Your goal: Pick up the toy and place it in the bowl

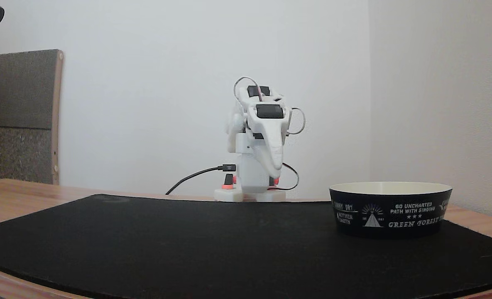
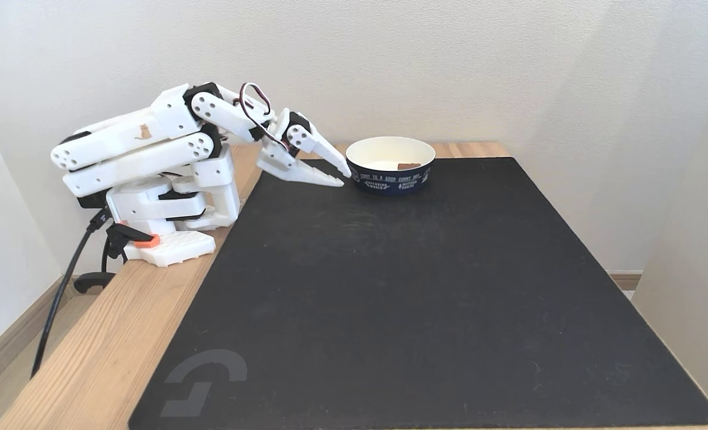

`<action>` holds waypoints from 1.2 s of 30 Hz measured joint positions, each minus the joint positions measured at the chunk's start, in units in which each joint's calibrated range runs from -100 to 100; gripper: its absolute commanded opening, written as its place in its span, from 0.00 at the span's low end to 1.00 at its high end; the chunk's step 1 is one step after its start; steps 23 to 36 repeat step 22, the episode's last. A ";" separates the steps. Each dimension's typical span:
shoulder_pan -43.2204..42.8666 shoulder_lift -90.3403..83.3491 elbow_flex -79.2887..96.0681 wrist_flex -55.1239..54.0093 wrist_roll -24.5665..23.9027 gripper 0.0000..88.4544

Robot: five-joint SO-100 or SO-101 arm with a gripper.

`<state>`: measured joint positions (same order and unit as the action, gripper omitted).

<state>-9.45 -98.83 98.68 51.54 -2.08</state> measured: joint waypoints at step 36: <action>5.49 0.00 0.09 1.18 0.10 0.07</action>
